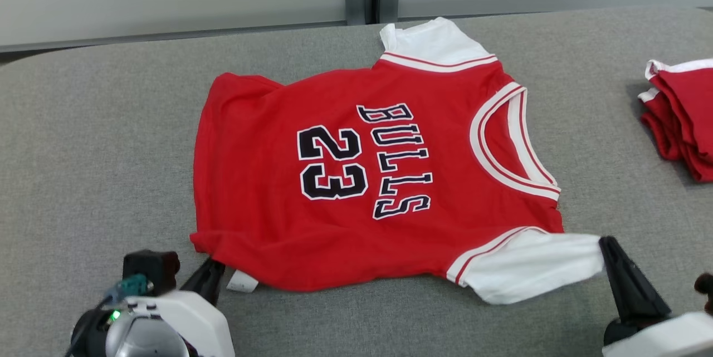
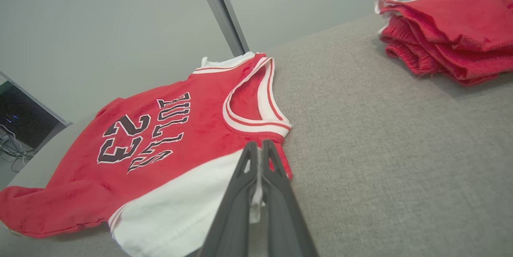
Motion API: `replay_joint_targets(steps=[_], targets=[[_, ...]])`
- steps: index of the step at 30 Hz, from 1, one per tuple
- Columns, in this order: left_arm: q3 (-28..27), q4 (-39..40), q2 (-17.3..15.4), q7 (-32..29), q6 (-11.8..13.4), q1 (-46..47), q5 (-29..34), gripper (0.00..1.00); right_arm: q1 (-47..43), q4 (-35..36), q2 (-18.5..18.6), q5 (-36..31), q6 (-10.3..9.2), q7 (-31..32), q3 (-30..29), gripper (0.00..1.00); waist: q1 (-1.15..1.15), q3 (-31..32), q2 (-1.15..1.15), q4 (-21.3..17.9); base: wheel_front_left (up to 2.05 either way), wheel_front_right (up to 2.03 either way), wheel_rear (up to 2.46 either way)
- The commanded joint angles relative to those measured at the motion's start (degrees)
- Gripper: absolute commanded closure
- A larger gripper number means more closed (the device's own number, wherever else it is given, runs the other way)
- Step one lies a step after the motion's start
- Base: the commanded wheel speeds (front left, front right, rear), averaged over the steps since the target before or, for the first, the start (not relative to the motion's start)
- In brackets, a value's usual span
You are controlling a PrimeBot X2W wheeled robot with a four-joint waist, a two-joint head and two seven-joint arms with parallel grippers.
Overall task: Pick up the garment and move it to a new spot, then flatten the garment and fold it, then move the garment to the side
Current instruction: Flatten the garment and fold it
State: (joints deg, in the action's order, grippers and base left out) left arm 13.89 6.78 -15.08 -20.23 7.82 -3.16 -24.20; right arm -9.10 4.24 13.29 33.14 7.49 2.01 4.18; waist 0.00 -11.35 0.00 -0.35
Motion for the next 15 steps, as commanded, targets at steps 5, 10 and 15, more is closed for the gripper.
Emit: replay_joint_targets(steps=[5,10,15], targets=[[-0.98,-4.03,-1.97,-4.40,-2.37,7.74,-2.47,1.00,11.65,-6.73,3.14,2.07,0.00,-0.63,1.84,1.00,0.00,-4.39,0.00,-0.16,0.00,0.00,0.00],[-1.45,-7.22,-2.59,-6.78,-3.93,13.18,-4.19,1.00,21.60,-13.80,5.89,4.13,0.00,-0.99,6.51,1.00,0.00,-6.98,0.00,0.56,0.00,0.00,0.00],[-2.39,-8.64,-1.87,-7.73,-5.01,16.75,-6.87,1.00,29.41,-19.77,8.67,6.23,0.00,-1.83,11.21,1.00,0.00,-9.39,0.00,1.31,0.00,0.00,0.00]])
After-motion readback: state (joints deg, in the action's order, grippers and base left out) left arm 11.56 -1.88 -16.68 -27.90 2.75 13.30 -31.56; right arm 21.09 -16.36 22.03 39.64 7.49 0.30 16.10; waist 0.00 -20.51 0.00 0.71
